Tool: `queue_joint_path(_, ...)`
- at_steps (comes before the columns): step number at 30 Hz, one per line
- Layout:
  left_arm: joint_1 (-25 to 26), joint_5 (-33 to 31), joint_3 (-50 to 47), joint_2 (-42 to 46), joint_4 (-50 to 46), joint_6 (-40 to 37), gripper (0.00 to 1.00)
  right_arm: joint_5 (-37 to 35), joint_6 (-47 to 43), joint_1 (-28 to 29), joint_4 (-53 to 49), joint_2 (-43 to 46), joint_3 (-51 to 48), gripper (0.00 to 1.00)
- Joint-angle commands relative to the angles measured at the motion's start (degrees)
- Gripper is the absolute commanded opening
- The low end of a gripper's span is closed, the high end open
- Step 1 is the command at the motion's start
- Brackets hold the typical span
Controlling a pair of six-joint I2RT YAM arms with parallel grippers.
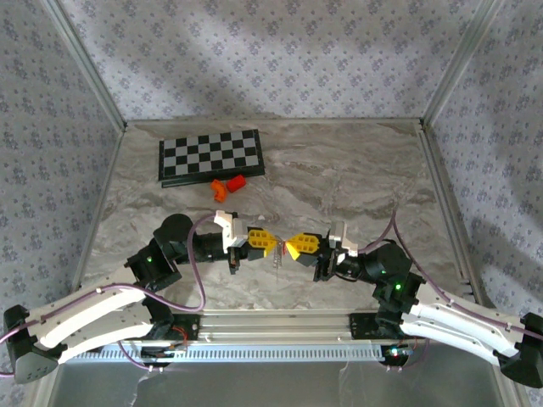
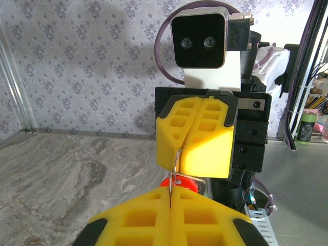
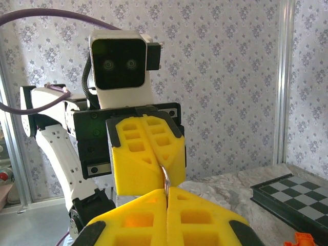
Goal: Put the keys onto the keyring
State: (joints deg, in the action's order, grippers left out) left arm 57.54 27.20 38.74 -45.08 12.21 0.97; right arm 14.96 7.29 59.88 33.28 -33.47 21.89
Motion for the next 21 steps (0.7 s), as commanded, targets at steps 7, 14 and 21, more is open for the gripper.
queue_joint_path(7,0.34,0.71,1.33,1.39,2.63,-0.01,0.0,-0.99,1.02,-0.02,3.21,0.14,-0.27,0.0)
queue_joint_path(14,0.43,0.66,1.31,1.31,2.62,-0.01,0.0,-1.11,1.06,-0.06,3.29,-0.1,-0.36,0.0)
queue_joint_path(21,0.38,0.75,1.34,1.43,2.6,-0.01,0.0,-1.34,0.71,-0.03,3.27,-0.62,-0.36,0.0)
